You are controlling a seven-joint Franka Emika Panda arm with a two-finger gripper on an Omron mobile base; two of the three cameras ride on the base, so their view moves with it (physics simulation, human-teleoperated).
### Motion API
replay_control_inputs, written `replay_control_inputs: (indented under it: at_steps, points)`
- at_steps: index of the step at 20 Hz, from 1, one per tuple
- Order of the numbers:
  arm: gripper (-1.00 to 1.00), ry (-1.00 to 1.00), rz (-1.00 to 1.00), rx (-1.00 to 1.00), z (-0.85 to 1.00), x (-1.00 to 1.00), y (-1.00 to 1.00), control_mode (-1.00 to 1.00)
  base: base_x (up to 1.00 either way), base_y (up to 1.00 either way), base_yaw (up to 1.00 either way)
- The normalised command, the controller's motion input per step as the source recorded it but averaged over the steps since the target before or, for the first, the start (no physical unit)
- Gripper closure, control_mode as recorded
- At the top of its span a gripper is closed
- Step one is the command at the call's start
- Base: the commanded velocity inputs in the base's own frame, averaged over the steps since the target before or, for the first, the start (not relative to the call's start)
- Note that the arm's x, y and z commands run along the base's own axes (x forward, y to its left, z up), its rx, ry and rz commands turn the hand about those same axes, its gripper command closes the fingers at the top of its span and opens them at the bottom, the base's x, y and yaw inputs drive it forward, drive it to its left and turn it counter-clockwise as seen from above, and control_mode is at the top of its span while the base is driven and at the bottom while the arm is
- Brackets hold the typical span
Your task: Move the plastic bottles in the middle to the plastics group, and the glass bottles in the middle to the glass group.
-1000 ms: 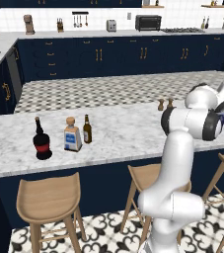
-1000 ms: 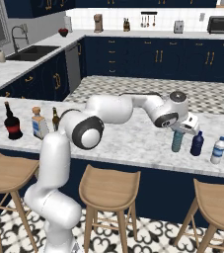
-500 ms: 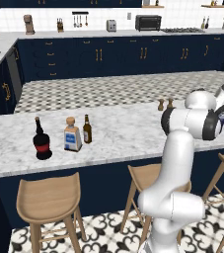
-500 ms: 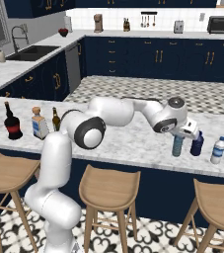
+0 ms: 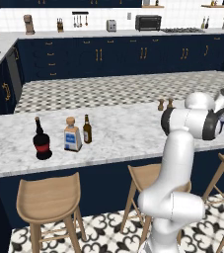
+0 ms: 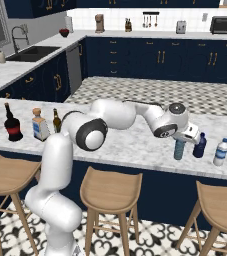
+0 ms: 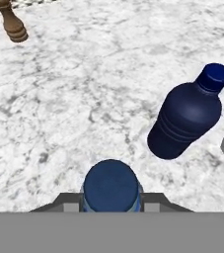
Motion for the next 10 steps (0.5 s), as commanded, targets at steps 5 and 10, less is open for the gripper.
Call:
replay_control_inputs:
  at_steps: [5,10]
  points:
    - [1.00,0.00,0.00,0.00,0.14,0.39,0.00,-1.00,0.00,0.00,0.00]
    - [1.00,0.00,0.00,0.00,0.00,0.30,-0.02,-1.00,0.00,0.00,0.00]
